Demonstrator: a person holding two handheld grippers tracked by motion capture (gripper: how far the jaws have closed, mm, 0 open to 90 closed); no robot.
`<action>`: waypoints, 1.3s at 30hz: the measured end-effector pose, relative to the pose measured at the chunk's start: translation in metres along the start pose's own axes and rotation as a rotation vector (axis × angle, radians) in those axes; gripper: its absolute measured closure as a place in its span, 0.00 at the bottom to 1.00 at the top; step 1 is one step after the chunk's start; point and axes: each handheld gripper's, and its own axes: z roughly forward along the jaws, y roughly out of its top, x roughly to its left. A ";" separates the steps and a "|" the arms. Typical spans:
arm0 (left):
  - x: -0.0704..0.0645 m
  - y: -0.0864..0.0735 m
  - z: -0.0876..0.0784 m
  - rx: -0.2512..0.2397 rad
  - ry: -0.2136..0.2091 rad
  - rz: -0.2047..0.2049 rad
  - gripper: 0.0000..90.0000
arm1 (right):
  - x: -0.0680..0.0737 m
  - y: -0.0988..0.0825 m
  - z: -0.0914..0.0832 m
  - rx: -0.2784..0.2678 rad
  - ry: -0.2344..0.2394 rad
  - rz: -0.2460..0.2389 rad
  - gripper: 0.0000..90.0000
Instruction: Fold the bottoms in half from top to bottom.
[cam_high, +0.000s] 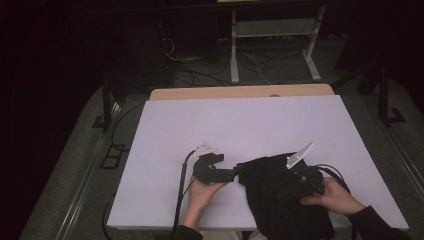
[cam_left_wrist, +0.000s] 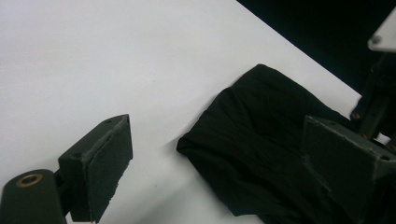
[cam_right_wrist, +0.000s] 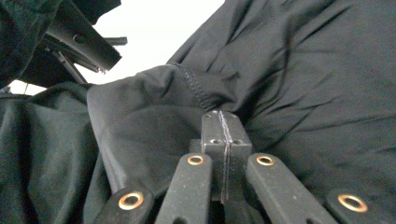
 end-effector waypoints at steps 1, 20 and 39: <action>0.000 0.000 0.001 0.000 0.000 0.000 0.11 | 0.002 -0.001 0.001 0.003 0.005 -0.003 0.99; -0.006 0.002 0.017 0.048 -0.019 0.012 0.08 | 0.007 -0.003 -0.030 -0.234 -0.130 -0.022 0.62; -0.006 0.012 0.026 0.089 -0.025 0.027 0.04 | -0.031 -0.002 -0.093 -0.373 -0.240 0.022 0.01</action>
